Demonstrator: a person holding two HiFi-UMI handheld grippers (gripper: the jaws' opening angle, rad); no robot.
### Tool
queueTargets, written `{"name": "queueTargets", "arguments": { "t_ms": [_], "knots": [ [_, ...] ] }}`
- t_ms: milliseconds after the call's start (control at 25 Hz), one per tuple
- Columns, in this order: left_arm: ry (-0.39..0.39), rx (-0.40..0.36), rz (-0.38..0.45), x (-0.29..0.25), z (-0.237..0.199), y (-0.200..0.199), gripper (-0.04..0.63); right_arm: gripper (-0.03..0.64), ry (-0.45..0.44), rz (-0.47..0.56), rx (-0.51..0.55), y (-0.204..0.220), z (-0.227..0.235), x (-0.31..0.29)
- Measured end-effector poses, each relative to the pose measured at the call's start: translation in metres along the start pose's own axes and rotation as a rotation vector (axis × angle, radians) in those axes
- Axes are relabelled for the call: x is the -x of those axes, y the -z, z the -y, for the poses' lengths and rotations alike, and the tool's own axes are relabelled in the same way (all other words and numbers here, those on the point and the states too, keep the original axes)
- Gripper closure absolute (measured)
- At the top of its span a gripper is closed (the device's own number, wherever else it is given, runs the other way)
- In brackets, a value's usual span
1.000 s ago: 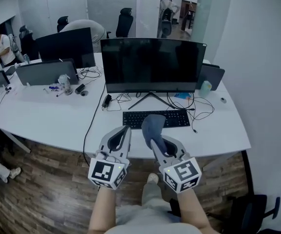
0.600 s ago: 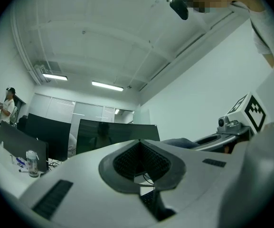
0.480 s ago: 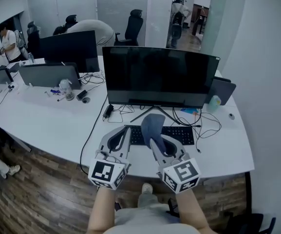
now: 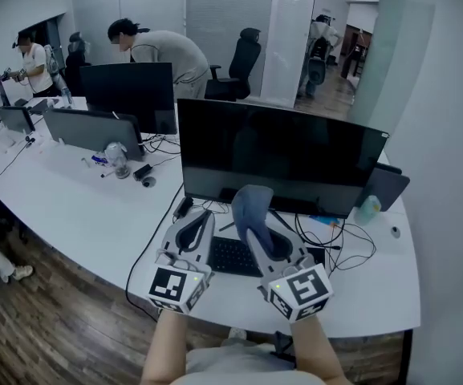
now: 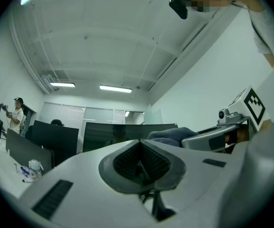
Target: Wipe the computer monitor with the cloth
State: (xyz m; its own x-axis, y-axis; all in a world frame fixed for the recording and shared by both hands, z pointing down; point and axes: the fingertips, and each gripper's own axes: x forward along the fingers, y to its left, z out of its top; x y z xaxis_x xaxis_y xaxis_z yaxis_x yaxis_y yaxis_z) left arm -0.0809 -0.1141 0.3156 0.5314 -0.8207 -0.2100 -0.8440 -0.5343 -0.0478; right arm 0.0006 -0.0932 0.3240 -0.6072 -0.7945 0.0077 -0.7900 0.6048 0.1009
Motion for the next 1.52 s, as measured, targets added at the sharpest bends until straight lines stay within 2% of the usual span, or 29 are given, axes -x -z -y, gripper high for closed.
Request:
{"name": "queueTargets", "arguments": {
  "t_ms": [200,320,440,560,680,840,1040,1160,1240,1400,1520],
  "knots": [
    [-0.016,-0.008,-0.009,-0.023,-0.010,0.008,0.589,0.552,-0.046,0.009,0.030,-0.003,0.019,-0.026],
    [0.006,-0.027,-0.058,-0.032,-0.015,0.011,0.589,0.552,-0.081,0.006,0.053,-0.006,0.024,-0.042],
    [0.077,-0.032,-0.071,-0.040,-0.017,0.007,0.589,0.552,-0.109,0.002,0.081,-0.010,0.027,-0.055],
    [0.178,-0.052,-0.126,-0.043,-0.016,0.001,0.589,0.552,-0.122,0.002,0.099,-0.016,0.028,-0.070],
    [0.227,-0.028,-0.142,-0.045,-0.025,-0.006,0.589,0.552,-0.136,0.008,0.115,-0.026,0.026,-0.087],
    [0.187,-0.084,-0.123,-0.051,-0.051,-0.020,0.589,0.552,-0.162,-0.031,0.154,-0.039,0.020,-0.109],
    [0.160,-0.150,-0.083,-0.059,-0.074,-0.037,0.589,0.551,-0.175,-0.048,0.258,-0.061,0.014,-0.130],
    [0.170,-0.098,-0.085,-0.062,-0.090,-0.049,0.589,0.551,-0.177,-0.038,0.268,-0.074,0.012,-0.146],
    [0.138,-0.072,-0.066,-0.064,-0.105,-0.059,0.589,0.551,-0.172,-0.024,0.263,-0.083,0.012,-0.156],
    [0.054,-0.151,-0.010,-0.073,-0.132,-0.072,0.589,0.551,-0.163,0.003,0.265,-0.100,0.014,-0.180],
    [0.021,-0.194,0.006,-0.081,-0.143,-0.078,0.589,0.551,-0.148,0.032,0.269,-0.114,0.018,-0.199]
  ]
}}
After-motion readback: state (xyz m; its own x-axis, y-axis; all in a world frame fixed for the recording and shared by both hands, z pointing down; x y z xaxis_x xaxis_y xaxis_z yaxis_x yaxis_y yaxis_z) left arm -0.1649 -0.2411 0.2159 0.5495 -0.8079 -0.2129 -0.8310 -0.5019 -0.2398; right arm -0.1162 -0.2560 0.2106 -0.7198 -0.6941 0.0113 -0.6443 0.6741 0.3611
